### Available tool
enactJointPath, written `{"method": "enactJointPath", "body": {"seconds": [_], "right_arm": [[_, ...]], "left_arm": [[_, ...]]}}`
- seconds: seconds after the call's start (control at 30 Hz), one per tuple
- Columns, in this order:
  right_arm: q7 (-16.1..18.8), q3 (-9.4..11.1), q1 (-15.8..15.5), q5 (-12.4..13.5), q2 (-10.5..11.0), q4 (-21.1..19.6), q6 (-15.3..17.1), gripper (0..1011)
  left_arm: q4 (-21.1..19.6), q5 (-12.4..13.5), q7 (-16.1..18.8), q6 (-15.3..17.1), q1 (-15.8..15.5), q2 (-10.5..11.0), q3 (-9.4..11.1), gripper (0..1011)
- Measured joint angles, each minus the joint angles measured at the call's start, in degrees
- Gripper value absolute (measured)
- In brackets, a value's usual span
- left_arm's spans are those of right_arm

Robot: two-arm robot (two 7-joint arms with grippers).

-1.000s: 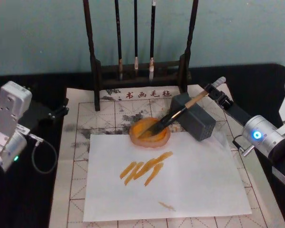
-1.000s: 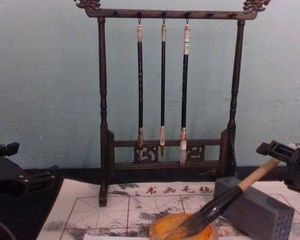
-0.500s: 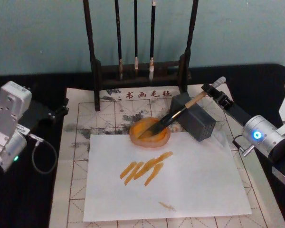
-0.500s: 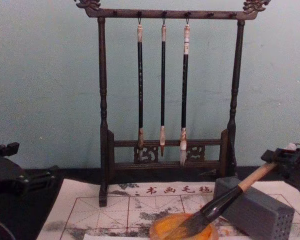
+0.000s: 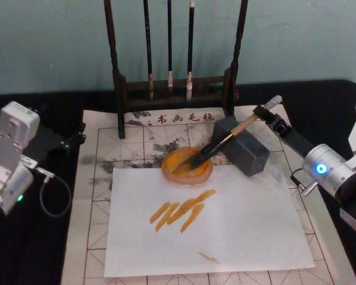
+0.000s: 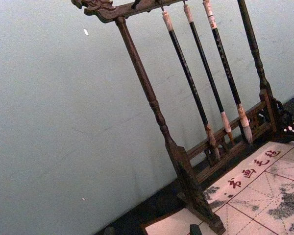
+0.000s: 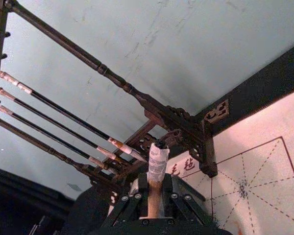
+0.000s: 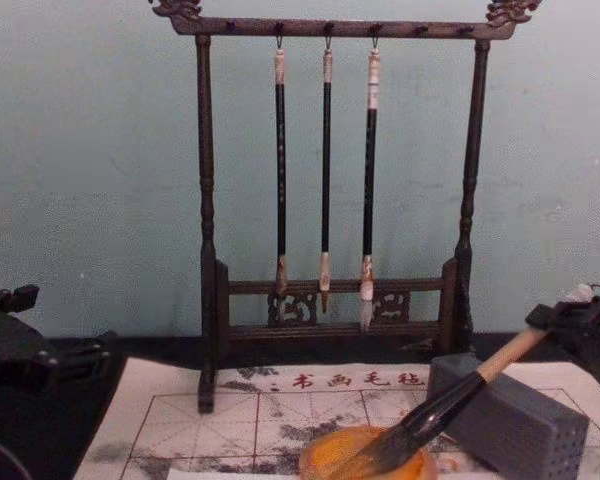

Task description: Pick up the brush from the inkstone, write on the paper, then place the brush back to its original position.

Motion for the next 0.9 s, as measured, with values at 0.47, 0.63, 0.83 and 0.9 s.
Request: {"method": "enactJointPath", "body": {"seconds": [0.47, 0.63, 0.83, 0.9], "right_arm": [[0.00, 0.00, 0.00, -0.01, 0.00, 0.00, 0.00, 186], [-0.02, -0.09, -0.11, 0.66, 0.20, -0.20, 0.21, 186], [-0.49, -0.13, -0.42, 3.29, 0.68, -1.30, 1.26, 185], [-0.71, -0.11, -0.49, 4.15, 0.86, -1.71, 1.45, 185]], "left_arm": [[0.00, 0.00, 0.00, 0.00, 0.00, 0.00, 0.00, 1001], [0.00, 0.00, 0.00, 0.00, 0.00, 0.00, 0.00, 1001], [0.00, 0.00, 0.00, 0.00, 0.00, 0.00, 0.00, 1001], [0.00, 0.00, 0.00, 0.00, 0.00, 0.00, 0.00, 1001]]}}
